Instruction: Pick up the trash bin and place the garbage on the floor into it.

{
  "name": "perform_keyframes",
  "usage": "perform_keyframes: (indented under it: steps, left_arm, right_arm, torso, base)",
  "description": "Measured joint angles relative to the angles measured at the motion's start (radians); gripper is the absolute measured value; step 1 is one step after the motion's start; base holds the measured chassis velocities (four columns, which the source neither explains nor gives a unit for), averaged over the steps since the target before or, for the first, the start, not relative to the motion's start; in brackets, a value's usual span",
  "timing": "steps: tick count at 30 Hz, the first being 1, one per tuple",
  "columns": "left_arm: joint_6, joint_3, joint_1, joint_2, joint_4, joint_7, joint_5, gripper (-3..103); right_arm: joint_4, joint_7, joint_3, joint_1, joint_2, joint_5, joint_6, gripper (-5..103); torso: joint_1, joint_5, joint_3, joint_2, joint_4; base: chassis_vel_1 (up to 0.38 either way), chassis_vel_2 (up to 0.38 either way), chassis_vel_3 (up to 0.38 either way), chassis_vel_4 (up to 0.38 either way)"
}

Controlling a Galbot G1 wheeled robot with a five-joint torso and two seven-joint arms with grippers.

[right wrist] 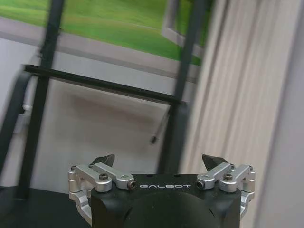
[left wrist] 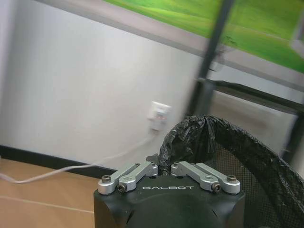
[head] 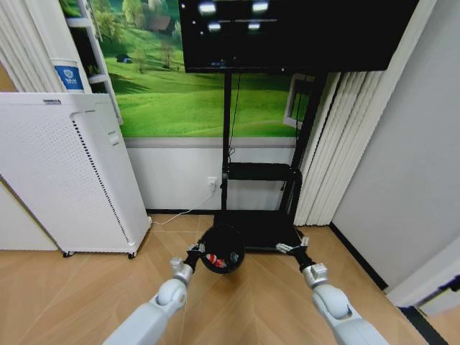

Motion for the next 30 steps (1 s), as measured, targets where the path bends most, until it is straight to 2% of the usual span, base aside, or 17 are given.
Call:
perform_keyframes:
  steps: [3, 4, 6, 7, 8, 10, 11, 13, 14, 18, 19, 20, 22, 23, 25, 27, 30]
  left_arm:
    - [-0.001, -0.181, 0.153, 0.028, -0.073, -0.009, 0.015, 6]
    - [-0.001, -0.181, 0.153, 0.028, -0.073, -0.009, 0.015, 6]
    - [-0.011, -0.272, 0.263, 0.027, -0.114, -0.014, 0.036, 6]
    - [-0.016, -0.347, 0.354, 0.006, -0.143, -0.012, 0.063, 6]
    - [-0.016, -0.347, 0.354, 0.006, -0.143, -0.012, 0.063, 6]
    - [-0.03, -0.474, 0.479, -0.051, -0.179, -0.002, 0.117, 6]
    - [-0.03, -0.474, 0.479, -0.051, -0.179, -0.002, 0.117, 6]
    - [-0.057, -0.604, 0.59, -0.124, -0.205, 0.021, 0.153, 6]
    - [-0.065, -0.638, 0.624, -0.145, -0.211, 0.026, 0.156, 6]
    - [-0.073, -0.695, 0.676, -0.177, -0.212, 0.021, 0.162, 6]
    - [-0.073, -0.722, 0.702, -0.194, -0.212, 0.007, 0.16, 6]
    - [-0.073, -0.722, 0.702, -0.194, -0.212, 0.007, 0.16, 6]
    - [-0.071, -0.776, 0.763, -0.244, -0.211, 0.004, 0.141, 6]
    - [-0.071, -0.776, 0.763, -0.244, -0.211, 0.004, 0.141, 6]
    - [-0.071, -0.814, 0.809, -0.288, -0.193, 0.015, 0.128, 6]
    - [-0.071, -0.818, 0.815, -0.294, -0.188, 0.018, 0.126, 6]
    - [-0.065, -0.836, 0.84, -0.335, -0.129, 0.058, 0.125, 6]
  right_arm:
    - [-0.01, 0.029, 0.024, -0.007, 0.013, -0.009, -0.003, 100]
    - [-0.01, 0.029, 0.024, -0.007, 0.013, -0.009, -0.003, 100]
    - [-0.019, 0.034, 0.037, -0.018, 0.028, -0.028, 0.001, 100]
    - [-0.025, 0.039, 0.047, -0.023, 0.042, -0.038, 0.003, 100]
    - [-0.025, 0.039, 0.047, -0.023, 0.042, -0.038, 0.003, 100]
    - [-0.04, 0.048, 0.059, -0.022, 0.064, -0.046, 0.008, 100]
    - [-0.04, 0.048, 0.059, -0.022, 0.064, -0.046, 0.008, 100]
    - [-0.05, 0.054, 0.073, -0.019, 0.077, -0.048, 0.011, 100]
    - [-0.052, 0.054, 0.082, -0.022, 0.08, -0.048, 0.014, 100]
    - [-0.053, 0.053, 0.129, -0.05, 0.089, -0.048, 0.03, 100]
    - [-0.053, 0.039, 0.161, -0.068, 0.093, -0.048, 0.043, 100]
    - [-0.053, 0.039, 0.161, -0.068, 0.093, -0.048, 0.043, 100]
    - [-0.066, 0.023, 0.187, -0.072, 0.091, -0.047, 0.06, 100]
    - [-0.066, 0.023, 0.187, -0.072, 0.091, -0.047, 0.06, 100]
    - [-0.077, 0.013, 0.187, -0.068, 0.083, -0.045, 0.067, 100]
    - [-0.078, 0.011, 0.187, -0.068, 0.082, -0.045, 0.067, 100]
    - [-0.089, 0.006, 0.178, -0.066, 0.08, -0.045, 0.074, 100]
  torso:
    - [0.0, 0.0003, 0.0, 0.0, 0.0003]
    - [0.0, 0.0003, 0.0, 0.0, 0.0003]
    - [0.0, 0.0005, 0.0, 0.0, 0.0002]
    - [0.0, 0.0002, 0.0, 0.0, 0.0001]
    - [0.0, 0.0002, 0.0, 0.0, 0.0001]
    - [0.0, 0.0001, 0.0, 0.0, 0.0001]
    - [0.0, 0.0001, 0.0, 0.0, 0.0001]
    - [0.0, 0.0007, 0.0, 0.0, 0.0004]
    - [0.0, 0.0005, 0.0, 0.0, 0.0006]
    - [0.0, 0.0003, 0.0, 0.0, 0.0006]
    - [0.0, 0.0009, 0.0, 0.0, -0.0004]
    - [0.0, 0.0009, 0.0, 0.0, -0.0004]
    - [0.0, 0.0, 0.0, 0.0, -0.0005]
    - [0.0, 0.0, 0.0, 0.0, -0.0005]
    - [0.0, 0.0009, 0.0, 0.0, 0.0001]
    - [0.0, 0.0009, 0.0, 0.0, 0.0003]
    - [0.0, 0.0004, 0.0, 0.0, 0.0003]
  base:
    - [0.0, 0.0, 0.0, 0.0]
    - [0.0, 0.0, 0.0, 0.0]
    - [0.0, 0.0, 0.0, 0.0]
    - [0.0, 0.0, 0.0, 0.0]
    - [0.0, 0.0, 0.0, 0.0]
    - [0.0, 0.0, 0.0, 0.0]
    - [0.0, 0.0, 0.0, 0.0]
    - [0.0, 0.0, 0.0, 0.0]
    - [0.0, 0.0, 0.0, 0.0]
    - [0.0, 0.0, 0.0, 0.0]
    - [0.0, 0.0, 0.0, 0.0]
    - [0.0, 0.0, 0.0, 0.0]
    - [0.0, 0.0, 0.0, 0.0]
    - [0.0, 0.0, 0.0, 0.0]
    - [0.0, 0.0, 0.0, 0.0]
    - [0.0, 0.0, 0.0, 0.0]
    - [0.0, 0.0, 0.0, 0.0]
